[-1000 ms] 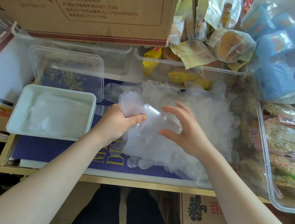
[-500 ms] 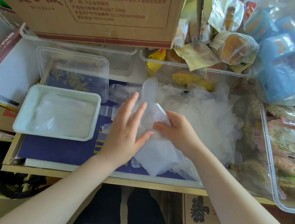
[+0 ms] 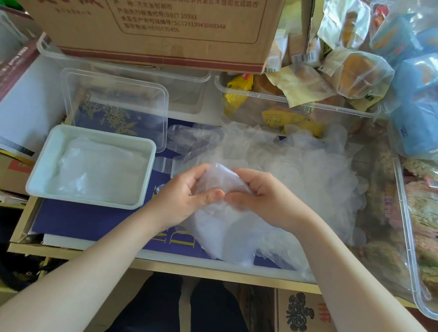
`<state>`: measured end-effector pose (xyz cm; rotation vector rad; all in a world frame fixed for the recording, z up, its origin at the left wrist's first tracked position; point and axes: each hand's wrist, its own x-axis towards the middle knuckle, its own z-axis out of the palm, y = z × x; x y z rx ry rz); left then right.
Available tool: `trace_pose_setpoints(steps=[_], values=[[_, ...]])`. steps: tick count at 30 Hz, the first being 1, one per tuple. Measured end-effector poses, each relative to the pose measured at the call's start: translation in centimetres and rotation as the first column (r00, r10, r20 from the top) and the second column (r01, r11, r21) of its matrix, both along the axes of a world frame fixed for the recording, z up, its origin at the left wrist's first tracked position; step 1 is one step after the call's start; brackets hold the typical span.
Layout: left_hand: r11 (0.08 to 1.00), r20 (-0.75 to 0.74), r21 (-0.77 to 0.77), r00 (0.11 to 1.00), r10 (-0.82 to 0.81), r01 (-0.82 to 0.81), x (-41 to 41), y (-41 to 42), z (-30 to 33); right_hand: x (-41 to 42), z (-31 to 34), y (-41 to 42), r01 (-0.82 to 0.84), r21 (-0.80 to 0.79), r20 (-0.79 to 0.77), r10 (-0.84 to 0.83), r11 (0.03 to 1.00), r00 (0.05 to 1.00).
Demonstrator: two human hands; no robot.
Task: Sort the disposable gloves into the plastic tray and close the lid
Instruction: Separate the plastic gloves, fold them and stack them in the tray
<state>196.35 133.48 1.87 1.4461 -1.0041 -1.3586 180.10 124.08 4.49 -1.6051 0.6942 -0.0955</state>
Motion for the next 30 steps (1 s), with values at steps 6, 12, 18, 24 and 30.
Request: trace_pose_setpoints(steps=[6, 12, 18, 24, 30], values=[[0.996, -0.067, 0.093, 0.997, 0.025, -0.019, 2.2, 0.4, 0.9, 2.0, -1.1, -0.3, 0.161, -0.273, -0.061, -0.185, 0.948, 0.981], [0.997, 0.099, 0.064, 0.994, -0.049, 0.043, 5.0, 1.4, 1.8, 6.4, -0.2, 0.6, -0.01, -0.427, -0.015, 0.004, 0.904, 1.0], [0.961, 0.108, 0.0, 0.955, 0.276, -0.278, 7.4, 3.0, 1.3, 9.4, -0.6, 0.2, 0.245, -0.211, 0.067, -0.236, 0.946, 0.969], [0.855, 0.179, -0.1, 0.837, 0.518, -0.508, 8.6, 4.2, 0.6, 11.4, -0.8, 0.5, 0.362, -0.1, 0.118, -0.35, 0.927, 0.929], [0.796, 0.064, -0.163, 0.799, 0.598, -0.582, 9.3, 4.4, 0.8, 12.9, -0.2, 0.7, 0.475, 0.059, 0.17, -0.477, 0.878, 0.862]])
